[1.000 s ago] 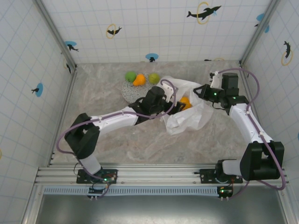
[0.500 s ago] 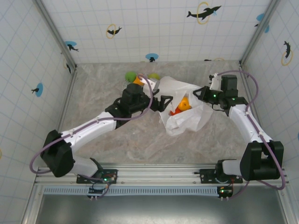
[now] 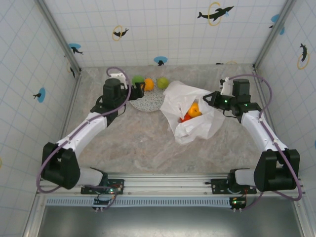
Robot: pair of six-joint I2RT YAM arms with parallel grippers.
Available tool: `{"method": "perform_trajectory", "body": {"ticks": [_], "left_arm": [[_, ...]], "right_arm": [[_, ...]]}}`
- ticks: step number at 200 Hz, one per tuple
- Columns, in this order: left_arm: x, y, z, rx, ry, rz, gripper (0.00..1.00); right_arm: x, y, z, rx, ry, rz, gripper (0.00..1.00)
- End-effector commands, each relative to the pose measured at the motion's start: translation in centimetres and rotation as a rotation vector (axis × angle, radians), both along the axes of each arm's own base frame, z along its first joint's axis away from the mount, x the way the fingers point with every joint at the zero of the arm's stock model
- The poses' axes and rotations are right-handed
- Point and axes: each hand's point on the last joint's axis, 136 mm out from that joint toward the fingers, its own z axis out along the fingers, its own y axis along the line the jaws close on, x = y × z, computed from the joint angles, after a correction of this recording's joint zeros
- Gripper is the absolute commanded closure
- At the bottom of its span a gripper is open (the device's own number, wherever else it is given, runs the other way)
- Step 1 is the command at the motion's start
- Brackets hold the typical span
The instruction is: Place the fruits into the plastic bag
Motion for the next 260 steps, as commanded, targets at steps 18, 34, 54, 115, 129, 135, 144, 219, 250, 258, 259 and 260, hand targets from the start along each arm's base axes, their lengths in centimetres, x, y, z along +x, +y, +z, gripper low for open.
{"method": "perform_trajectory", "body": {"ticks": [18, 34, 54, 115, 129, 135, 144, 219, 250, 258, 259, 260], "left_arm": [[4.3, 3.1, -2.5, 0.031, 0.089, 0.131, 0.06], [5.5, 3.7, -3.8, 0.052, 0.112, 0.15, 0.06], [6.7, 4.2, -5.4, 0.065, 0.144, 0.166, 0.06], [11.5, 4.4, -9.9, 0.1, 0.228, 0.176, 0.07], [12.8, 4.3, -10.9, 0.118, 0.246, 0.175, 0.07], [13.3, 4.2, -11.2, 0.124, 0.253, 0.175, 0.07], [14.1, 4.1, -11.5, 0.134, 0.257, 0.173, 0.07], [19.4, 3.4, -14.7, 0.197, 0.304, 0.149, 0.06], [20.4, 3.0, -15.8, 0.197, 0.318, 0.131, 0.06], [20.5, 2.9, -17.1, 0.199, 0.336, 0.124, 0.07], [20.5, 2.9, -17.1, 0.199, 0.337, 0.123, 0.07], [20.5, 2.8, -17.1, 0.198, 0.338, 0.122, 0.07]], "right_arm": [[0.1, 0.8, 0.8, 0.0, -0.046, 0.022, 1.0], [0.2, 1.0, 0.8, -0.01, -0.046, 0.027, 1.0], [0.1, 1.2, 0.8, -0.027, -0.049, 0.032, 1.0], [-0.7, 2.4, 0.6, -0.079, -0.059, 0.065, 1.0], [-0.7, 2.5, 0.4, -0.084, -0.056, 0.068, 1.0], [-0.7, 2.5, 0.3, -0.086, -0.054, 0.07, 1.0], [-0.8, 2.5, 0.2, -0.089, -0.052, 0.073, 1.0], [-0.4, 2.5, 0.2, -0.102, -0.051, 0.072, 1.0], [-0.3, 2.5, 0.3, -0.105, -0.052, 0.071, 1.0], [-0.3, 2.5, 0.3, -0.105, -0.052, 0.071, 1.0], [-0.3, 2.5, 0.2, -0.105, -0.051, 0.071, 1.0], [-0.3, 2.5, 0.3, -0.105, -0.052, 0.071, 1.0]]}}
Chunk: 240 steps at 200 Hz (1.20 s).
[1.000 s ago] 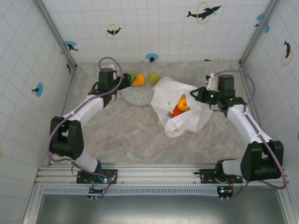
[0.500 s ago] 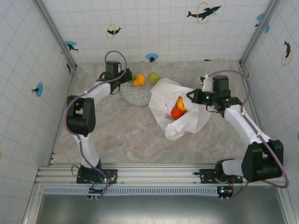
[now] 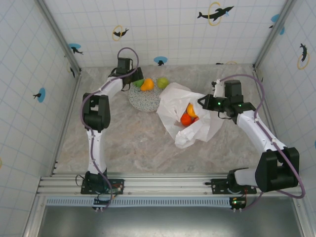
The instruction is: Place the fruits into the plastic bag
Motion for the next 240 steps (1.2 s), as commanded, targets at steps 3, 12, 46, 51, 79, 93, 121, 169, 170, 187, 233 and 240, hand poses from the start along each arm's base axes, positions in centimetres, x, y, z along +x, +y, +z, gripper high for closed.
{"method": "perform_trajectory", "body": {"ticks": [3, 12, 46, 51, 79, 93, 121, 169, 170, 187, 233, 240], "left_arm": [[0.4, 0.3, -2.4, 0.018, 0.054, -0.02, 0.07], [0.5, 0.1, -2.6, 0.008, 0.057, -0.028, 0.07], [0.6, -0.3, -3.8, -0.019, 0.081, -0.037, 0.1], [0.6, -0.3, -4.0, -0.021, 0.085, -0.039, 0.11], [0.5, -0.5, -4.6, -0.029, 0.102, -0.045, 0.14], [0.4, -0.4, -5.1, -0.028, 0.113, -0.043, 0.15], [0.3, -0.3, -5.0, -0.029, 0.118, -0.044, 0.22], [0.7, 0.1, -2.4, -0.025, 0.071, -0.038, 0.36], [0.7, 0.1, -2.4, -0.024, 0.071, -0.039, 0.36], [0.7, 0.2, -0.9, -0.016, 0.048, -0.036, 0.38], [-0.9, 0.7, 6.9, -0.038, -0.063, -0.03, 0.39], [-1.5, 0.7, 8.2, -0.051, -0.082, -0.029, 0.4]], "right_arm": [[0.7, 0.2, 1.4, -0.011, -0.038, 0.006, 1.0], [0.7, 0.2, 1.3, -0.012, -0.036, 0.005, 1.0], [0.6, 0.1, 1.1, -0.015, -0.031, 0.005, 1.0], [0.6, 0.1, 1.1, -0.016, -0.031, 0.006, 1.0], [0.5, 0.1, 1.0, -0.02, -0.031, 0.006, 1.0], [0.4, 0.0, 0.9, -0.021, -0.03, 0.006, 1.0], [0.4, 0.1, 0.9, -0.021, -0.028, 0.006, 1.0], [0.3, 0.1, 0.8, -0.02, -0.023, 0.007, 1.0], [0.3, 0.0, 0.8, -0.02, -0.023, 0.006, 1.0], [0.3, 0.0, 1.0, -0.019, -0.027, 0.004, 1.0], [0.1, 0.0, 1.2, -0.017, -0.032, 0.0, 1.0], [0.1, 0.0, 1.3, -0.015, -0.032, -0.001, 1.0]]}}
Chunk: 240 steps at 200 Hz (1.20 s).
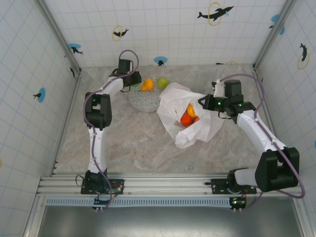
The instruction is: Place the fruits into the plastic bag
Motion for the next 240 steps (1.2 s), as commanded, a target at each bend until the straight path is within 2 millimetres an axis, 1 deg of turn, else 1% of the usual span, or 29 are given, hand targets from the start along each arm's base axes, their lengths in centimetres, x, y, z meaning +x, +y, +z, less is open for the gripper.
{"method": "perform_trajectory", "body": {"ticks": [1, 7, 20, 21, 29, 41, 42, 60, 63, 68, 82, 90, 92, 106, 109, 111, 113, 127, 131, 132, 134, 150, 158, 175, 187, 189, 192, 221, 240], "left_arm": [[-0.8, 0.8, 9.7, -0.029, -0.165, 0.011, 0.4], [-1.5, 0.8, 10.2, -0.041, -0.17, 0.009, 0.4], [-3.3, 0.7, 12.7, -0.087, -0.216, 0.001, 0.41], [-3.4, 0.6, 13.1, -0.092, -0.226, 0.0, 0.41], [-4.7, 0.4, 14.1, -0.122, -0.246, -0.01, 0.41], [-6.7, 0.0, 16.2, -0.168, -0.294, -0.024, 0.41], [-6.9, 0.0, 16.6, -0.173, -0.304, -0.026, 0.41], [-10.3, -0.5, 19.2, -0.229, -0.365, -0.046, 0.41], [-10.8, -0.7, 19.2, -0.235, -0.368, -0.05, 0.42], [-11.7, -0.9, 20.2, -0.247, -0.388, -0.06, 0.42], [-14.6, -2.1, 20.9, -0.269, -0.407, -0.101, 0.42], [-16.5, -3.4, 20.8, -0.278, -0.408, -0.138, 0.42], [-16.9, -3.7, 21.2, -0.282, -0.416, -0.147, 0.42], [-20.5, -6.4, 20.5, -0.285, -0.408, -0.232, 0.42], [-21.0, -6.5, 20.4, -0.283, -0.407, -0.239, 0.42], [-21.9, -7.7, 20.3, -0.287, -0.403, -0.272, 0.42], [-22.5, -8.3, 20.1, -0.287, -0.4, -0.291, 0.42], [-25.9, -11.4, 19.3, -0.305, -0.386, -0.395, 0.42], [-26.9, -12.4, 19.6, -0.316, -0.388, -0.43, 0.42], [-27.2, -12.6, 19.0, -0.314, -0.376, -0.439, 0.42], [-27.8, -13.1, 18.5, -0.314, -0.367, -0.458, 0.42], [-31.3, -16.7, 16.7, -0.31, -0.332, -0.59, 0.42], [-32.6, -18.3, 15.6, -0.292, -0.311, -0.642, 0.42], [-34.1, -20.8, 13.1, -0.24, -0.258, -0.723, 0.42], [-34.8, -21.9, 10.4, -0.201, -0.201, -0.754, 0.42], [-34.6, -22.5, 11.2, -0.208, -0.217, -0.76, 0.42], [-34.6, -22.9, 11.3, -0.209, -0.219, -0.768, 0.42], [-34.4, -25.9, 8.5, -0.189, -0.178, -0.812, 0.41], [-33.7, -27.6, 7.5, -0.172, -0.174, -0.827, 0.4]], "right_arm": [[0.1, 0.3, 1.4, 0.004, -0.035, 0.006, 1.0], [0.1, 0.3, 1.4, 0.006, -0.034, 0.005, 1.0], [0.1, 0.3, 1.5, 0.011, -0.038, 0.003, 1.0], [0.1, 0.3, 1.5, 0.011, -0.039, 0.004, 1.0], [0.1, 0.3, 1.6, 0.015, -0.04, 0.004, 1.0], [0.1, 0.4, 1.7, 0.019, -0.043, 0.005, 1.0], [0.1, 0.4, 1.7, 0.02, -0.043, 0.004, 1.0], [0.3, 0.5, 1.8, 0.024, -0.044, 0.003, 1.0], [0.3, 0.5, 1.9, 0.025, -0.044, 0.004, 1.0], [0.3, 0.5, 1.9, 0.026, -0.045, 0.005, 1.0], [0.3, 0.6, 1.9, 0.029, -0.045, 0.005, 1.0], [0.3, 0.6, 1.8, 0.029, -0.044, 0.004, 1.0], [0.3, 0.6, 1.8, 0.029, -0.044, 0.004, 1.0], [0.3, 0.6, 1.8, 0.029, -0.045, 0.002, 1.0], [0.3, 0.6, 1.8, 0.028, -0.047, 0.001, 1.0], [0.3, 0.6, 1.8, 0.029, -0.046, 0.002, 1.0], [0.4, 0.6, 1.8, 0.028, -0.048, 0.001, 1.0], [0.5, 0.6, 1.9, 0.028, -0.052, 0.004, 1.0], [0.6, 0.6, 2.0, 0.027, -0.052, 0.004, 1.0], [0.5, 0.6, 2.0, 0.027, -0.051, 0.005, 1.0], [0.5, 0.7, 2.0, 0.027, -0.05, 0.006, 1.0], [0.6, 0.6, 2.2, 0.021, -0.053, 0.012, 1.0], [0.7, 0.6, 2.2, 0.019, -0.053, 0.013, 1.0], [0.7, 0.6, 2.6, 0.02, -0.057, 0.013, 1.0], [0.6, 0.7, 2.9, 0.028, -0.059, 0.019, 1.0], [0.6, 0.8, 2.9, 0.031, -0.058, 0.02, 1.0], [0.6, 0.8, 3.0, 0.035, -0.058, 0.022, 1.0], [0.1, 1.6, 3.7, 0.104, -0.047, 0.051, 1.0], [-0.2, 2.0, 3.9, 0.145, -0.041, 0.057, 1.0]]}}
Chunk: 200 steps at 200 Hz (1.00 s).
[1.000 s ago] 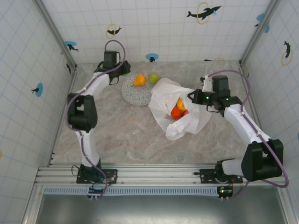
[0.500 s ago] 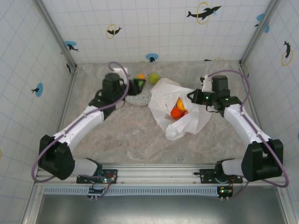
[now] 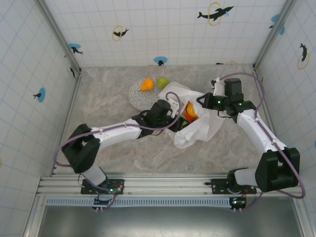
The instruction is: Place the fruits into the plastic bag
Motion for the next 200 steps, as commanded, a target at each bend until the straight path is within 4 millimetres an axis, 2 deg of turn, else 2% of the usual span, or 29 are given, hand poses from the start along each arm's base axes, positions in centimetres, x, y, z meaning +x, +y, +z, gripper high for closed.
{"method": "perform_trajectory", "body": {"ticks": [1, 22, 36, 62, 100, 148, 200], "left_arm": [[1.0, -2.5, 0.7, -0.017, -0.054, -0.036, 0.4], [2.5, -3.3, -0.2, -0.007, -0.064, 0.007, 0.39], [4.1, -3.2, -0.6, 0.014, -0.091, 0.079, 0.38], [7.2, -1.3, -0.7, 0.068, -0.161, 0.252, 0.37], [10.4, 0.9, -1.0, 0.102, -0.226, 0.424, 0.35], [12.3, 0.1, -3.2, 0.145, -0.261, 0.453, 0.3], [12.9, -0.5, -4.0, 0.161, -0.273, 0.454, 0.16]], "right_arm": [[0.0, 1.0, 2.6, 0.084, -0.047, 0.029, 1.0], [0.0, 0.9, 2.9, 0.099, -0.047, 0.019, 1.0], [0.0, 0.8, 3.0, 0.097, -0.049, 0.017, 1.0], [0.0, 0.3, 2.6, 0.051, -0.046, 0.013, 1.0], [-0.3, -0.2, 1.8, -0.017, -0.03, 0.033, 1.0], [-0.3, -0.2, 1.4, -0.017, -0.026, 0.042, 1.0], [0.0, -0.6, 1.4, -0.011, -0.034, 0.031, 1.0]]}}
